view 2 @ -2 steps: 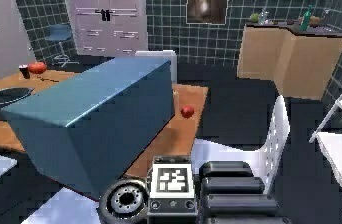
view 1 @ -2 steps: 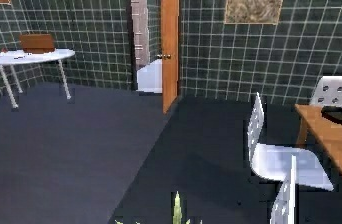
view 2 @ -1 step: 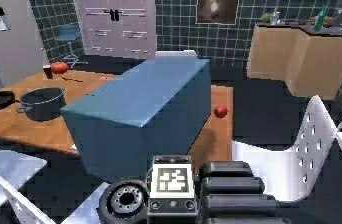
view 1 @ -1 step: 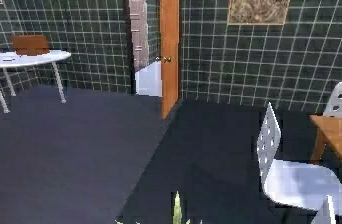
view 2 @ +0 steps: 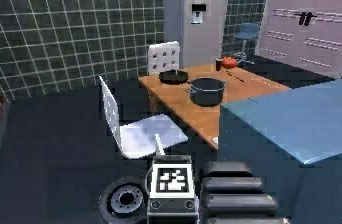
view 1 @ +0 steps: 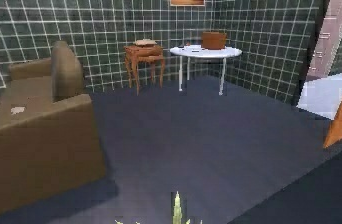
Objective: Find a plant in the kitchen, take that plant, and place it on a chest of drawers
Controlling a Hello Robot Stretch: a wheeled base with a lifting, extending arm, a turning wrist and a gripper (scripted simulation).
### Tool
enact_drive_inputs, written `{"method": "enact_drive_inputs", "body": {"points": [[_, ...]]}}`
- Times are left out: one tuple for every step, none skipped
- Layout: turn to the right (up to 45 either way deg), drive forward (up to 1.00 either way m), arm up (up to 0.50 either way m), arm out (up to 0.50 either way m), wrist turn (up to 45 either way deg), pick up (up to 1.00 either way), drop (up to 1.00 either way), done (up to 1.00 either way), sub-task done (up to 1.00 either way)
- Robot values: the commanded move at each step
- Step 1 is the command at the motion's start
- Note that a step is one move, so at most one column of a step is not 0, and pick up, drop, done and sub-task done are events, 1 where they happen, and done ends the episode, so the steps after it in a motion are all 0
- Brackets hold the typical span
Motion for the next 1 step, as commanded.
{"method": "enact_drive_inputs", "body": {"points": [[-45.0,0.00,0.00,0.00,0.0,0.00,0.00,0.00,0.00]]}}
